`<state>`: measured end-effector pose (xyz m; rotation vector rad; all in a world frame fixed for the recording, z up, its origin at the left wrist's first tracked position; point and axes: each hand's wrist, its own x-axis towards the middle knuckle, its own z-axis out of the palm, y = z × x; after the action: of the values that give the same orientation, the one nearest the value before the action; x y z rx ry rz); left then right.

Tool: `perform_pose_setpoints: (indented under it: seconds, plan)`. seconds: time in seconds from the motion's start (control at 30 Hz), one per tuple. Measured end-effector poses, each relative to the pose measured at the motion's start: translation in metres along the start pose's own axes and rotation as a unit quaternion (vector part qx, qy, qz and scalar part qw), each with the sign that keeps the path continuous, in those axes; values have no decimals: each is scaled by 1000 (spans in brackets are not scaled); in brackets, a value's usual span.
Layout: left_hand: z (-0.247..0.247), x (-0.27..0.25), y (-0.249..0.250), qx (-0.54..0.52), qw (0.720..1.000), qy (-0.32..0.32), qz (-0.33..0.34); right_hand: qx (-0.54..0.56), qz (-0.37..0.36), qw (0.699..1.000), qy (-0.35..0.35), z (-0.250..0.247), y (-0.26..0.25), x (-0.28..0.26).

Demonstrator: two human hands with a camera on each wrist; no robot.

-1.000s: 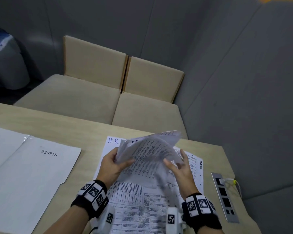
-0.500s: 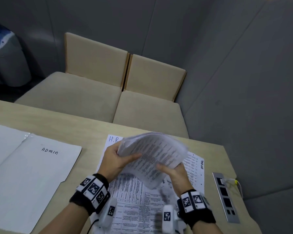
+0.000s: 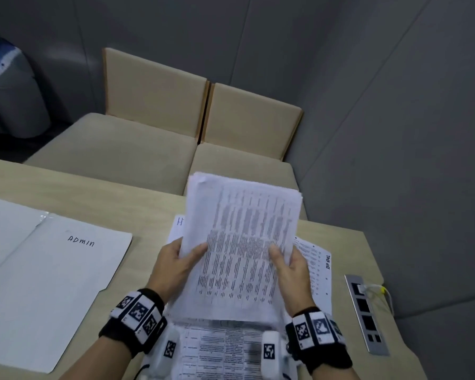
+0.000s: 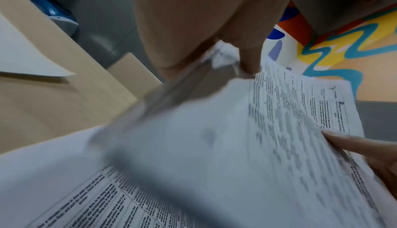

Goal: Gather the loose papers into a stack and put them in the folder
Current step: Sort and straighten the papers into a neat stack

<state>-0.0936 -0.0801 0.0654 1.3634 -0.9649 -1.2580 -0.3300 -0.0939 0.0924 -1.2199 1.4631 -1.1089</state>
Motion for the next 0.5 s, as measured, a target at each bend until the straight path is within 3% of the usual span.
perform_pose_setpoints:
  seconds: [0.13,0.2,0.3,0.4,0.5]
  plan:
    - [8,-6,-16,16,994,-93,-51,67,142,986,-59,-22,26,-9]
    - [14,-1,-36,31,991,-95,-93,5,180,984,-3,-35,54,-14]
    - [7,13,-66,196,973,28,-122,-37,202,970,129,-64,78,-19]
    - [-13,19,-77,388,892,169,-156,-19,207,958,200,-100,80,-19]
    - [-22,25,-81,463,847,173,-197,21,194,960,200,-119,71,-15]
